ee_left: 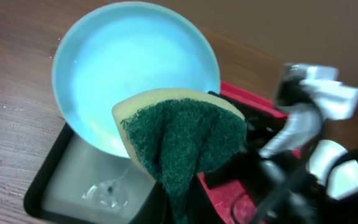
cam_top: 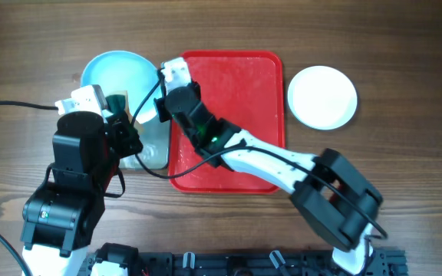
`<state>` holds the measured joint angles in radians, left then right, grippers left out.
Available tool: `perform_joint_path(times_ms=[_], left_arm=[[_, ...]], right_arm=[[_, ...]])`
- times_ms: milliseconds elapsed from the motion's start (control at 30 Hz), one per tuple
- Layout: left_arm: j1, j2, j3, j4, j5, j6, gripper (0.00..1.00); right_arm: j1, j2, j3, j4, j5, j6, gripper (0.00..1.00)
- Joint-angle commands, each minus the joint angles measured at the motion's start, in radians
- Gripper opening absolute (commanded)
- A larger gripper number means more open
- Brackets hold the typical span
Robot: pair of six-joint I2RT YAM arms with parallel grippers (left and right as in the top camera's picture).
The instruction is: Clean dirty plates on tray and stack at the side
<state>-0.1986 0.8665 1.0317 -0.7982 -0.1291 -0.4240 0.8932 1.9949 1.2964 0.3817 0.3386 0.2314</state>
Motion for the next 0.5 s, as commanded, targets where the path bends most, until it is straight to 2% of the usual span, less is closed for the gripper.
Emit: perform_joint_path(times_ms=[0,333,467], left_arm=[[0.006,-0.01,0.003,0.003,0.009,-0.002,0.04],[0.006,-0.01,0.003,0.003,0.009,-0.002,0.04],[0.006,-0.01,0.003,0.003,0.009,-0.002,0.04]], right_arm=[[-0.004,0.033,0.013,0.102,0.088,-0.279,0.04],[-0.01,0.033,0.013,0.473,0.079,-0.776,0.04],[-0.011,0.033,0.013,0.591,0.041,-0.924,0.05]])
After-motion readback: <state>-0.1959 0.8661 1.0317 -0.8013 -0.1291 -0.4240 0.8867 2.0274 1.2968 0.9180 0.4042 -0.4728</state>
